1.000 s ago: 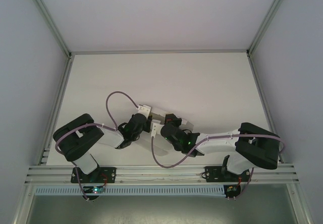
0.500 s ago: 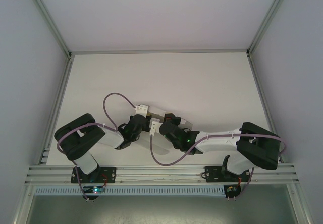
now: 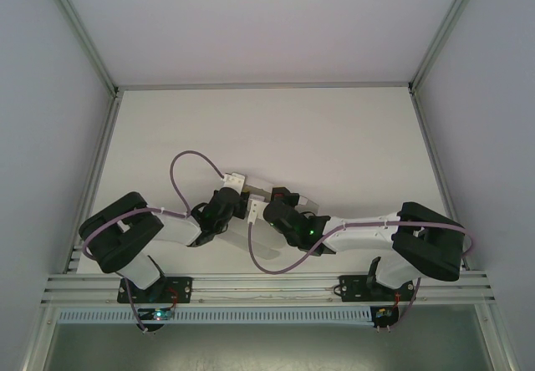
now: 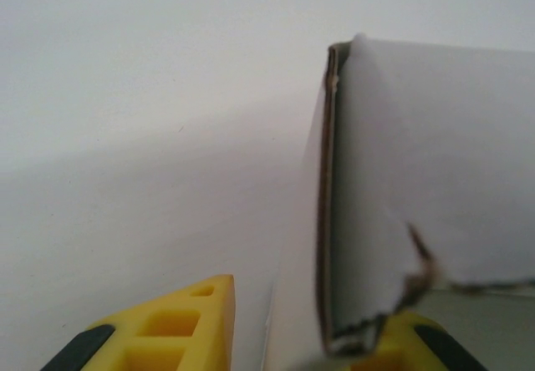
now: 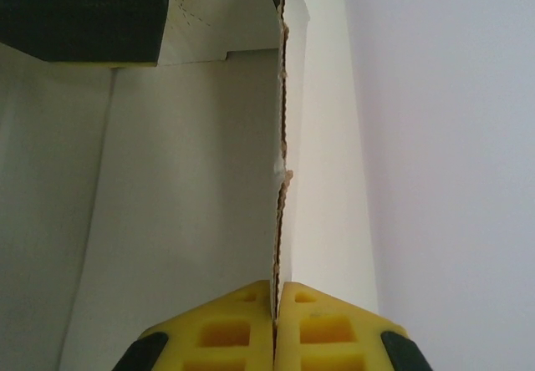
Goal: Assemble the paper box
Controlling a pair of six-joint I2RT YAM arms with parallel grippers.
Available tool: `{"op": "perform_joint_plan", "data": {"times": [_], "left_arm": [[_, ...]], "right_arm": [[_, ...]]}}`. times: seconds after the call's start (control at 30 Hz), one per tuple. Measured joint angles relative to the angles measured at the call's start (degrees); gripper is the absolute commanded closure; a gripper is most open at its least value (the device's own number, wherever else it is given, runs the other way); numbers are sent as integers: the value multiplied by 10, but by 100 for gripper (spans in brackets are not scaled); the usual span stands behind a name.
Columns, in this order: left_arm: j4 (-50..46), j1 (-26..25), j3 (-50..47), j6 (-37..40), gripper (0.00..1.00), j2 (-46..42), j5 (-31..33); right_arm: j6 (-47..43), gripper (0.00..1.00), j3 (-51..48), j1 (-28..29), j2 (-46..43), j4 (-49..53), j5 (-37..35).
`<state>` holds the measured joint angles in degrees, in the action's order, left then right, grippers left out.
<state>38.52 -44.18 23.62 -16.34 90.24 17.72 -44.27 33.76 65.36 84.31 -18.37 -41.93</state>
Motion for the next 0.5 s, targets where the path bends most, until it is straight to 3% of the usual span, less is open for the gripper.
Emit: {"op": "perform_joint_plan", "data": {"times": [0.1,0.23,0.37,0.43,0.5], "left_arm": [[-1,6,1,0,66,0,-10],[-8,12,11,4,65,0,-27],[-4,12,19,7,67,-7,-31],[-4,12,19,9,77,-8,-32],[-4,12,19,11,80,-9,-39]], "right_arm": [[3,100,2,0,3,2,0],[5,100,3,0,3,6,0],[5,100,3,0,3,8,0],[5,100,3,0,3,9,0],[7,100,3,0,3,9,0]]}}
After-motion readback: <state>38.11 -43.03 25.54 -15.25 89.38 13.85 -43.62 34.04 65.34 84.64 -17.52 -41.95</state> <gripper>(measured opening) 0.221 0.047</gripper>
